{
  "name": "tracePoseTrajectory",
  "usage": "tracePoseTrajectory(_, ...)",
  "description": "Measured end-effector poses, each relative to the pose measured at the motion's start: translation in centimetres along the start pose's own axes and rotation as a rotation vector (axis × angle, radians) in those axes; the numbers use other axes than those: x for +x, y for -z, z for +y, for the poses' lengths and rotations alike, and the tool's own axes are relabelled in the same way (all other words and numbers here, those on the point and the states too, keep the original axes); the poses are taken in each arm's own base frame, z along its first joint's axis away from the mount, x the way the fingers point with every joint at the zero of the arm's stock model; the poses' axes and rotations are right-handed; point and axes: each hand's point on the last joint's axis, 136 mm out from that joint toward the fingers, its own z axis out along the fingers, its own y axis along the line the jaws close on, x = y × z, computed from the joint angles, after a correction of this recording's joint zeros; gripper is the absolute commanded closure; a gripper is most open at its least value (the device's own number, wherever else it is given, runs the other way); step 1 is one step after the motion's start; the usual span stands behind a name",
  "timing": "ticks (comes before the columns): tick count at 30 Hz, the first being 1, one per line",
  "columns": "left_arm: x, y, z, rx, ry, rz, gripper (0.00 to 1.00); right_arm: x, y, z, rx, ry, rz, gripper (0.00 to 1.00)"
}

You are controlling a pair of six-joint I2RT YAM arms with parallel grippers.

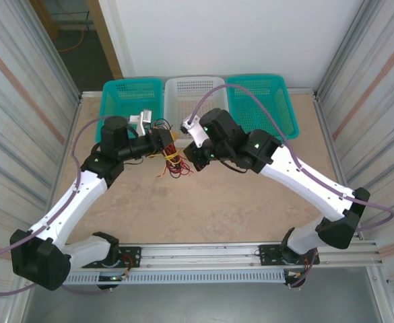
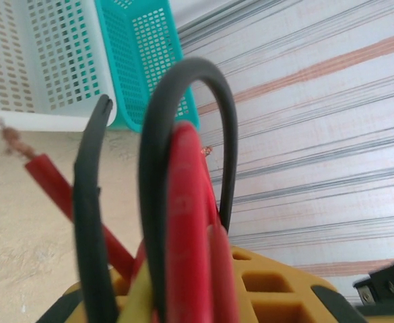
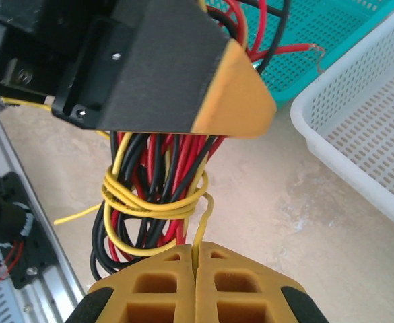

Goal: Untangle the cables

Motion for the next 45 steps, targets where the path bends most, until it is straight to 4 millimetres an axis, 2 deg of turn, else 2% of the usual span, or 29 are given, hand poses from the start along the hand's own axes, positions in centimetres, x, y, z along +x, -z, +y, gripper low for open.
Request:
tracePoseTrajectory(5,-0.3,-0.1,-1.2,0.055,-0.007,-0.001,1.00,-0.7,0.4,-2.3,-0.045,-0.136,-0.012,1.00)
tracePoseTrajectory(11,-1.8,-0.2,-4.5,0.181,-0.004,-0.068,1.00,-2.3,0.7,-5.9,-0.126,-0.367,-0.085,1.00)
tracePoseTrajectory(17,-1.6,-1.9,-7.4,0.297,0.040,-0.129,1.00,-2.7,-1.5,-8.4,-0.228,-0.585,-0.142,1.00)
tracePoseTrajectory(20,-3.2,-1.9,-8.2,0.348,0.065,-0.216,1.00,-2.8,-3.1,-9.1,-0.276,-0.684,-0.171,1.00)
tracePoseTrajectory(22,-4.5,-1.5,-8.8,0.378,0.069,-0.283,1.00,-2.2,-4.1,-9.2,-0.302,-0.732,-0.187,1.00)
tracePoseTrajectory(26,-6.6,-1.1,-9.4,0.427,0.072,-0.392,1.00,-0.9,-5.8,-8.6,-0.362,-0.803,-0.237,1.00)
tracePoseTrajectory(31,-8.3,-1.7,-9.3,0.489,0.110,-0.484,1.00,-0.5,-6.6,-7.6,-0.424,-0.868,-0.322,1.00)
tracePoseTrajectory(37,-9.3,-1.8,-9.5,0.537,0.123,-0.566,1.00,-0.2,-7.1,-4.3,-0.543,-0.916,-0.397,1.00)
tracePoseTrajectory(41,-10.3,-0.8,-9.4,0.515,0.071,-0.632,1.00,0.2,-6.4,-1.9,-0.572,-0.912,-0.436,1.00)
tracePoseTrajectory(45,-10.7,1.3,-9.6,0.464,-0.032,-0.693,1.00,1.1,-3.8,0.3,-0.562,-0.888,-0.464,1.00)
